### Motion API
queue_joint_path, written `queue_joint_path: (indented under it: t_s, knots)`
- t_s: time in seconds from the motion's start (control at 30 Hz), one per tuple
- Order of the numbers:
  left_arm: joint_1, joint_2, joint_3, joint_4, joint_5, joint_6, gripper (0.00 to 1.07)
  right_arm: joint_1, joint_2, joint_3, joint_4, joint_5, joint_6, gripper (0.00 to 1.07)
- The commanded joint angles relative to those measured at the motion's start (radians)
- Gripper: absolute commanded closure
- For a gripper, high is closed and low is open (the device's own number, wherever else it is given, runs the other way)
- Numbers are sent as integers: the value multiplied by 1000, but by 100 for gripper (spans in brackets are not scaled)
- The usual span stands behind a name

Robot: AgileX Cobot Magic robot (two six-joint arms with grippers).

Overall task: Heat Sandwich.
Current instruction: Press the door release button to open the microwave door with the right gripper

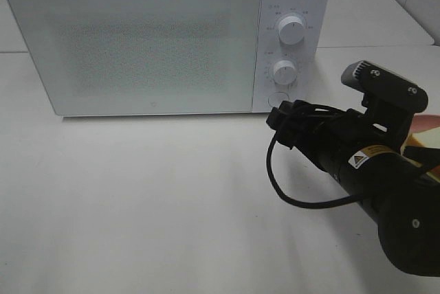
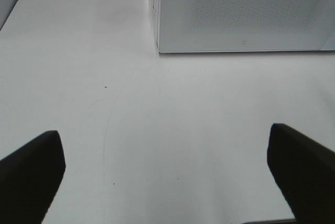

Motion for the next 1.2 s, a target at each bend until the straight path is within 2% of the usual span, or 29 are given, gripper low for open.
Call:
queue_joint_path:
  t_s: [0.03, 0.17, 0.37, 0.53, 0.6, 0.7, 0.73, 0.8, 0.83, 0.87, 0.97, 1.2]
  knots:
    - [3, -24, 3, -3, 1, 2, 4, 5, -3, -1, -7, 3, 196, 33]
    - [3, -24, 3, -3, 1, 2, 4, 5, -3, -1, -7, 24, 577, 37]
    - [3, -24, 3, -3, 1, 2, 4, 5, -3, -1, -7, 24, 774, 42]
    - [3, -24, 3, -3, 1, 2, 4, 5, -3, -1, -7, 24, 1052, 51]
    - [3, -24, 3, -3, 1, 2, 4, 5, -3, -1, -7, 24, 1075, 54]
    - [3, -24, 3, -3, 1, 2, 4, 5, -3, -1, -7, 24, 1119, 70]
    - [3, -24, 3, -3, 1, 2, 4, 5, -3, -1, -7, 24, 1119, 70]
    - [3, -24, 3, -3, 1, 2, 4, 5, -3, -1, -7, 24, 1128, 79]
    - [3, -24, 3, -3, 1, 2, 4, 5, -3, -1, -7, 24, 1132, 90]
    - [3, -24, 3, -3, 1, 2, 4, 5, -3, -1, -7, 24, 1132, 90]
    - [3, -24, 3, -3, 1, 2, 4, 5, -3, -1, -6, 26, 1132, 107]
    - [3, -24, 3, -3, 1, 2, 4, -41, 1, -21, -26, 90, 1128, 107]
